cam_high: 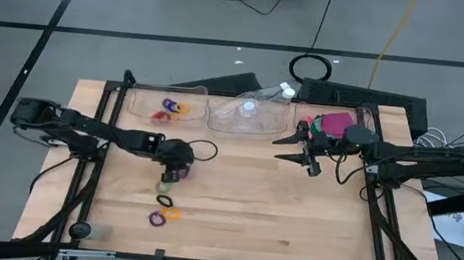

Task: Pick & Place Sports Items
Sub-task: Put the top violet spring keychain into the left transparent bin, then put the green spring keychain into the left transparent bin

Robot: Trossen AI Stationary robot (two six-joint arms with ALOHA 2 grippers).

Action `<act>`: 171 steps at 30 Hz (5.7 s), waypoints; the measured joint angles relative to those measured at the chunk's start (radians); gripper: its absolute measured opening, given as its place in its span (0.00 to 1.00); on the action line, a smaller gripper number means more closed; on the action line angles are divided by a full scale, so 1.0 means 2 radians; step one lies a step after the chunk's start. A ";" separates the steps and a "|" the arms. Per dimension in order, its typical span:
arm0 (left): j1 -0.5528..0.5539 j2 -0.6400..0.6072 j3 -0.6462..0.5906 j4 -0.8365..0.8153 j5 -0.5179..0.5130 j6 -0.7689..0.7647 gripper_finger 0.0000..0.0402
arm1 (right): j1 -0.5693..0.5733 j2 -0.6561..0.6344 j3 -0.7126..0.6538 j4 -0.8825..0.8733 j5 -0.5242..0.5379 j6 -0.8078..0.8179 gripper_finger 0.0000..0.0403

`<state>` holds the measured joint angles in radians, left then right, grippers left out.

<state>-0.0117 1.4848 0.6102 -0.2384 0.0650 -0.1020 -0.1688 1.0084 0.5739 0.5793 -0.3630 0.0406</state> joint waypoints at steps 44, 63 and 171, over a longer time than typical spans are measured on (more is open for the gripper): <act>0.290 -0.307 0.001 -0.001 -0.295 -0.066 0.04 | 0.000 0.000 0.000 0.000 0.000 0.000 0.49; 0.353 -0.152 0.001 -0.010 -0.293 -0.098 0.06 | 0.000 0.000 0.000 0.000 0.000 -0.001 0.49; -0.110 -0.004 0.005 -0.128 0.015 -0.121 0.40 | 0.000 0.000 0.000 0.000 0.024 0.000 0.49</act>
<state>-0.2317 1.4773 0.6193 -0.4941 0.0949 -0.3431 -0.1684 1.0088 0.5735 0.5786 -0.3153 0.0402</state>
